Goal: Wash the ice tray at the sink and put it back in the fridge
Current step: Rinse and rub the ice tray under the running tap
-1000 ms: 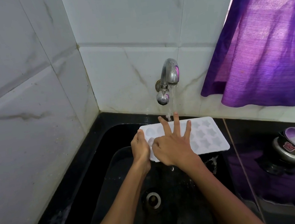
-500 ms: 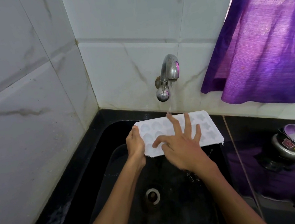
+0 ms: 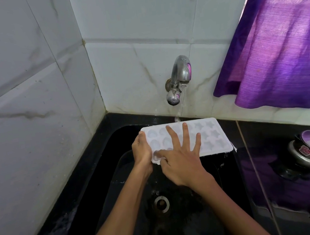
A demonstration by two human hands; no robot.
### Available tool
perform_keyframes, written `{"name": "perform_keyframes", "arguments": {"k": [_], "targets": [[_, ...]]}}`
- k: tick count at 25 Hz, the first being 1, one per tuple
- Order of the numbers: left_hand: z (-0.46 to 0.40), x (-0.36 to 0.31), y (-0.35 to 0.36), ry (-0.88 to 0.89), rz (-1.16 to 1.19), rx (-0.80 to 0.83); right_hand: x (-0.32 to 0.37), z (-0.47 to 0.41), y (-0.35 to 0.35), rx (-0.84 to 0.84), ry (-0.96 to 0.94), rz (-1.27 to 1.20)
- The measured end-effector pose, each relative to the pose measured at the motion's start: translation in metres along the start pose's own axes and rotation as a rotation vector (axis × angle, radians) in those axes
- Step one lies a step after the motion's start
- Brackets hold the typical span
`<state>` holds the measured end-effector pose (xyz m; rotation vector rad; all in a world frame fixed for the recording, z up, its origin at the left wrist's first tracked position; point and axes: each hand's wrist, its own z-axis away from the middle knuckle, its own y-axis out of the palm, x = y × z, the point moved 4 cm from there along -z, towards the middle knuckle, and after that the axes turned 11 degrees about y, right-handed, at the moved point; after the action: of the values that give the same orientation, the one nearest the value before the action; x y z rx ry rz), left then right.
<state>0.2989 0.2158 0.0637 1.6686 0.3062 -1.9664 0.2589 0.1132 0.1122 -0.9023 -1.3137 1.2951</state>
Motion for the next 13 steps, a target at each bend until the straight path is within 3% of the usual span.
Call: {"name": "perform_keyframes", "arguments": {"k": [13], "targets": [[0.0004,0.0068,0.0034,-0.011,-0.013,0.020,0.0048,0.0015,0.0006,-0.043,-0.004,0.095]]}}
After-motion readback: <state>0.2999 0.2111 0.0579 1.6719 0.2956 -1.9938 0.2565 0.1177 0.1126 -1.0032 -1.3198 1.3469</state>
